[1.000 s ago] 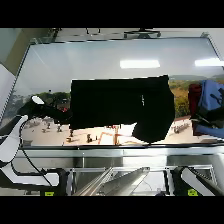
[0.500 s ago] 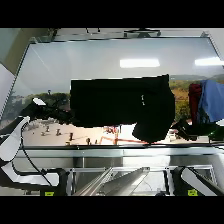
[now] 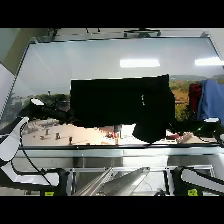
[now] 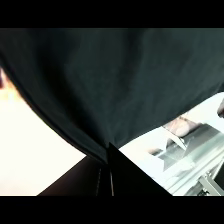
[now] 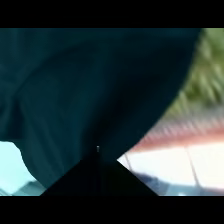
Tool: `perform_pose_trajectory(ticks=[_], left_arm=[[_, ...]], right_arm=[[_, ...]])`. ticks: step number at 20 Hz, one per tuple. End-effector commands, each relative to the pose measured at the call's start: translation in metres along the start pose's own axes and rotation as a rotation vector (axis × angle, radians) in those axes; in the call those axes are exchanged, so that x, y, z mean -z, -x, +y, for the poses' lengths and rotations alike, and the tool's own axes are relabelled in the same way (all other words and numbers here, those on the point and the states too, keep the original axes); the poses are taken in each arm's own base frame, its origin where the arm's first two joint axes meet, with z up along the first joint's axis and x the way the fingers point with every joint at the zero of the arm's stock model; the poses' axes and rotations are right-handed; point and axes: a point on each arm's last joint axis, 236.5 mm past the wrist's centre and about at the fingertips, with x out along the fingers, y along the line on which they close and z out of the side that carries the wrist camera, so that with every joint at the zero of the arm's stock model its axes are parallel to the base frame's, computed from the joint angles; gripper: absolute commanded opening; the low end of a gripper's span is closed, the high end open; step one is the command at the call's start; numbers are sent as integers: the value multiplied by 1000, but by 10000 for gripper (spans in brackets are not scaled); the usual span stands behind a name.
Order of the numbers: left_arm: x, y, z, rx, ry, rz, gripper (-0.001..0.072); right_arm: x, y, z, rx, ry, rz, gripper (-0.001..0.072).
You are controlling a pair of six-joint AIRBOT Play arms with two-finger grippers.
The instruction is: Fold the shirts.
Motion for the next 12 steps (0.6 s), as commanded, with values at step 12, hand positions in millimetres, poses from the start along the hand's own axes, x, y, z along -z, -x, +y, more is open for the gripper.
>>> perform_pose_trajectory(ticks=[12], left_arm=[[96,38,9,-129,96,119,17]], right_arm=[[100,60,20,169,30,-9,18]])
